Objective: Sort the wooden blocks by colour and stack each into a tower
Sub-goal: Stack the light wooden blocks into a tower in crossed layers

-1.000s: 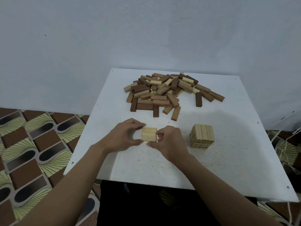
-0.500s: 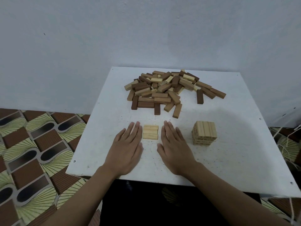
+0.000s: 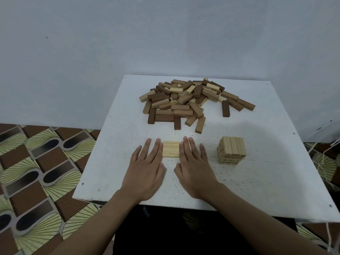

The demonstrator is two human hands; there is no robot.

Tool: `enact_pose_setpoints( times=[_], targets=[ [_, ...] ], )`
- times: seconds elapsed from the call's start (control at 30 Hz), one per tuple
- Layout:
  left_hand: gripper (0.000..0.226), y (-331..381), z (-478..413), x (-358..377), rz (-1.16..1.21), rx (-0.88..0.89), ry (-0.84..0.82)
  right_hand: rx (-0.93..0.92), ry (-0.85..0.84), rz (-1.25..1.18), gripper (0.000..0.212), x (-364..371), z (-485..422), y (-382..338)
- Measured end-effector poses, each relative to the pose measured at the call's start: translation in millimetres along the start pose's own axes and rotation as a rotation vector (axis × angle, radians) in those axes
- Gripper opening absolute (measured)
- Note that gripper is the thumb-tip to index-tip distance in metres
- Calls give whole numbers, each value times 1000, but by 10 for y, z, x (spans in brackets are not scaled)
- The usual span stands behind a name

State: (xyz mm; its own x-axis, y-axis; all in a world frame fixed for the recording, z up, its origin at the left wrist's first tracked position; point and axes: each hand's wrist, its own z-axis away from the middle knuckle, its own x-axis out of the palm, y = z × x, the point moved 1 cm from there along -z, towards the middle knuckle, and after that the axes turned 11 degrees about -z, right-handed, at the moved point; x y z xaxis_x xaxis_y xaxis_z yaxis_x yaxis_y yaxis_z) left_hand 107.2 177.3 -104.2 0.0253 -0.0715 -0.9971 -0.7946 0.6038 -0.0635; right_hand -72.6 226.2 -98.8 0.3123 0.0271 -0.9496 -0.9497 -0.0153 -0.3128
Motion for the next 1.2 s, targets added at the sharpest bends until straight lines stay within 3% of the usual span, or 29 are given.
enact_pose_setpoints(
  times=[0.4, 0.5, 0.67, 0.73, 0.87, 1.0, 1.2],
  targets=[
    [68, -28, -24, -18, 67, -25, 13, -34, -43, -113, 79, -82, -10, 59],
    [74, -140, -89, -55, 211, -22, 1, 17, -81, -242, 69, -192, -33, 61],
    [86, -389, -288, -271, 502, -34, -41, 19, -22, -316, 88, -358, -131, 36],
    [85, -409, -384, -346, 497, 26, -85, 2, -23, -288, 91, -404, -195, 28],
    [69, -385, -558, -331, 437, 150, -119, -62, -41, -207, 80, -475, -275, 21],
    [53, -364, -618, -290, 432, 163, -101, -38, -52, -222, 65, -489, -335, 29],
    [55, -368, -640, -269, 521, 142, -124, -2, -70, -251, 59, -497, -379, 8]
  ],
)
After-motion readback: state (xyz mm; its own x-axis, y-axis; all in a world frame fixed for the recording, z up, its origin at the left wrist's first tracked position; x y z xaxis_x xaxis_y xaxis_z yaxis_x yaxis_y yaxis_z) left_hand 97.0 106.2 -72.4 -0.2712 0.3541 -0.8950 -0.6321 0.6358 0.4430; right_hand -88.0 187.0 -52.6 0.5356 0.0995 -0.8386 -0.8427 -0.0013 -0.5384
